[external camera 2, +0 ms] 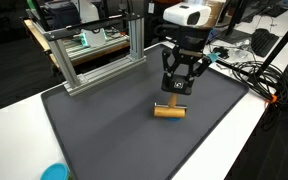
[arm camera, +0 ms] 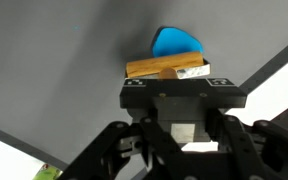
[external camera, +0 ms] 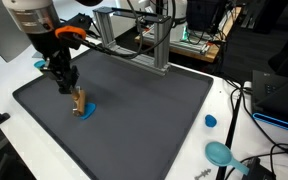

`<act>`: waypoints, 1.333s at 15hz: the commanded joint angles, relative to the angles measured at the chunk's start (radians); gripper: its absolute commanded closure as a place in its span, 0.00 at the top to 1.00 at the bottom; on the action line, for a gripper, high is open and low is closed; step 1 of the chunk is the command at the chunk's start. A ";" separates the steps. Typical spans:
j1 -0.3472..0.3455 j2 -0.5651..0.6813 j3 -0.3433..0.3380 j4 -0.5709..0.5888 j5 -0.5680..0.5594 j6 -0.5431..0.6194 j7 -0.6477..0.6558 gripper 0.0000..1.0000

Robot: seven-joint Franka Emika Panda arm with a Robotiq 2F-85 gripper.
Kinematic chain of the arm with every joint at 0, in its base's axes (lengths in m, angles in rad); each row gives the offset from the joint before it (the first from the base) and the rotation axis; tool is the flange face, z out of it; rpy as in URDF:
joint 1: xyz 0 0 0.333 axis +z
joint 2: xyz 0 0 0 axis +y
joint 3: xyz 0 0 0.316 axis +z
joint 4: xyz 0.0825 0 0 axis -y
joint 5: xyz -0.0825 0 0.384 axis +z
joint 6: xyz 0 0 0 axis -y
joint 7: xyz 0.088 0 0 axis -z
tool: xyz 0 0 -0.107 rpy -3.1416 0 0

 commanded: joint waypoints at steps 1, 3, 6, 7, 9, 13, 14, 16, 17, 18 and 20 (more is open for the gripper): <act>-0.024 0.009 0.023 0.025 0.056 0.039 -0.068 0.22; -0.016 -0.003 0.021 0.009 0.065 0.057 -0.080 0.22; -0.011 0.003 0.022 0.015 0.078 0.046 -0.074 0.22; 0.000 0.008 0.006 0.003 0.056 0.053 -0.058 0.47; 0.001 0.008 0.008 0.003 0.062 0.053 -0.058 0.47; -0.007 0.024 0.009 0.013 0.070 0.046 -0.061 0.22; -0.014 0.032 0.012 0.017 0.077 0.024 -0.069 0.22; -0.027 0.038 0.026 0.017 0.091 0.005 -0.101 0.22; -0.035 0.041 0.036 0.018 0.106 -0.006 -0.121 0.22; -0.046 0.044 0.052 0.019 0.131 -0.026 -0.157 0.22; -0.064 0.050 0.068 0.023 0.169 -0.056 -0.220 0.22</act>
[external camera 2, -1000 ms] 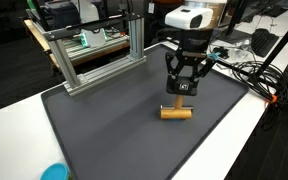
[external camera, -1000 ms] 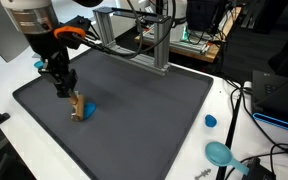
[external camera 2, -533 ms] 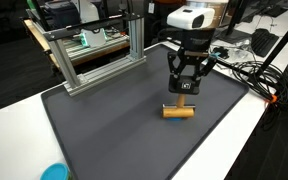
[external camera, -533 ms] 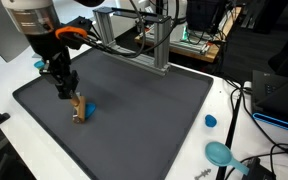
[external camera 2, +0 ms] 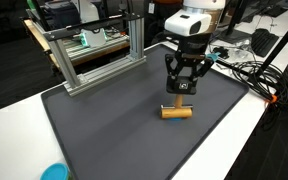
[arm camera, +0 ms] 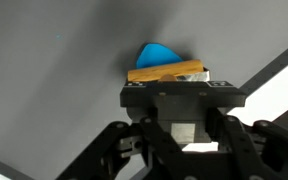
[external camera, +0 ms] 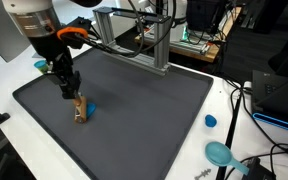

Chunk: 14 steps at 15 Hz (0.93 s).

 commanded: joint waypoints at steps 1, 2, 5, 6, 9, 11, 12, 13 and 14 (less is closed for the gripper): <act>-0.046 0.037 0.042 0.019 0.083 -0.086 -0.115 0.22; -0.053 0.045 0.046 0.028 0.098 -0.101 -0.135 0.22; -0.060 0.067 0.038 0.052 0.120 -0.127 -0.152 0.22; -0.061 0.074 0.035 0.063 0.125 -0.137 -0.149 0.22; -0.066 0.106 0.034 0.111 0.133 -0.205 -0.146 0.22; -0.070 0.127 0.037 0.144 0.141 -0.243 -0.149 0.22; -0.071 0.135 0.038 0.159 0.144 -0.256 -0.149 0.22; -0.072 0.143 0.037 0.173 0.146 -0.270 -0.148 0.22; -0.074 0.150 0.037 0.185 0.149 -0.283 -0.147 0.22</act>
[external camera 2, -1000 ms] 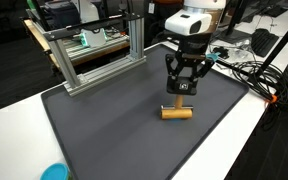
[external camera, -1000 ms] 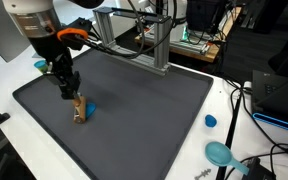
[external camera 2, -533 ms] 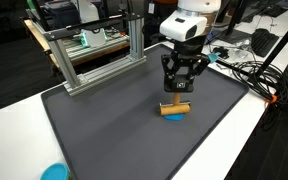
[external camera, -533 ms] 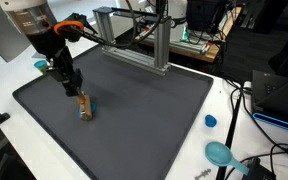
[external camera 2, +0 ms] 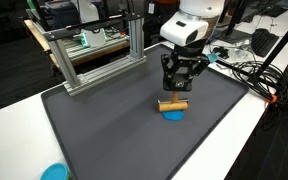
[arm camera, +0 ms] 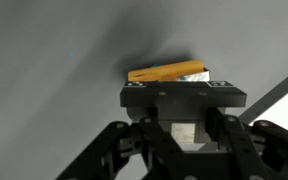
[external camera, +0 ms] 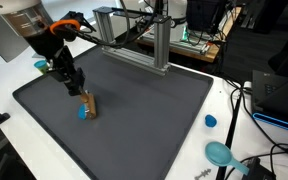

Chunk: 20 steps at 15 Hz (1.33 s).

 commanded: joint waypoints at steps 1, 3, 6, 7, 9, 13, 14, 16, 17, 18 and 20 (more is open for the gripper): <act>-0.019 0.090 0.016 0.052 0.047 -0.090 -0.018 0.22; -0.020 0.103 0.016 0.072 0.057 -0.122 -0.014 0.22; -0.018 0.092 0.014 0.066 0.078 -0.162 -0.008 0.22; -0.013 0.061 0.011 0.034 0.077 -0.148 -0.013 0.22; 0.009 -0.068 -0.004 -0.115 0.049 -0.057 -0.033 0.22; 0.068 -0.212 -0.052 -0.276 -0.054 0.139 -0.031 0.22; 0.082 -0.247 -0.062 -0.319 -0.083 0.187 -0.016 0.22; 0.101 -0.323 -0.074 -0.406 -0.122 0.235 0.009 0.22; 0.110 -0.362 -0.077 -0.450 -0.147 0.242 0.009 0.22; 0.116 -0.402 -0.075 -0.493 -0.178 0.233 -0.019 0.22; 0.124 -0.481 -0.068 -0.583 -0.206 0.246 0.000 0.22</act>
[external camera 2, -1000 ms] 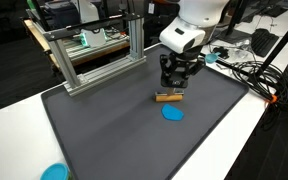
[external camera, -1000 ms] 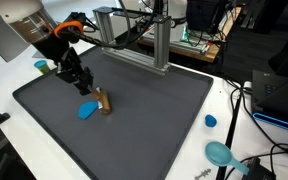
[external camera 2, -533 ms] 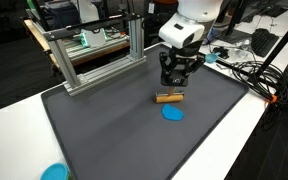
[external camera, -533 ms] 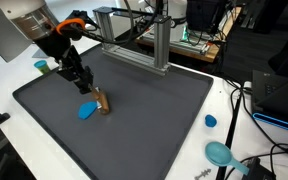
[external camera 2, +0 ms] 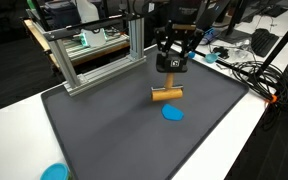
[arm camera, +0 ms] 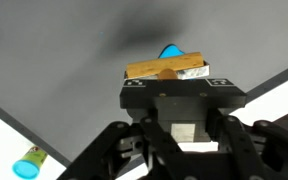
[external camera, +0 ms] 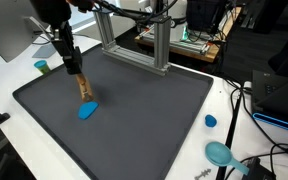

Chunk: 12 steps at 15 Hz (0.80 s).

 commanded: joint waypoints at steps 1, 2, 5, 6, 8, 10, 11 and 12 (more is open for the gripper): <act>0.029 -0.202 -0.002 -0.241 -0.065 0.061 0.028 0.22; 0.029 -0.242 0.003 -0.289 -0.073 0.076 0.034 0.22; 0.006 -0.198 0.024 -0.237 -0.044 0.059 0.032 0.47; 0.004 -0.234 0.028 -0.281 -0.044 0.077 0.046 0.47; 0.001 -0.277 0.032 -0.335 -0.044 0.093 0.052 0.22; 0.010 -0.340 0.038 -0.399 -0.103 0.058 0.007 0.22; 0.015 -0.380 0.042 -0.441 -0.137 0.043 -0.015 0.22; 0.022 -0.437 0.053 -0.501 -0.169 0.025 -0.049 0.22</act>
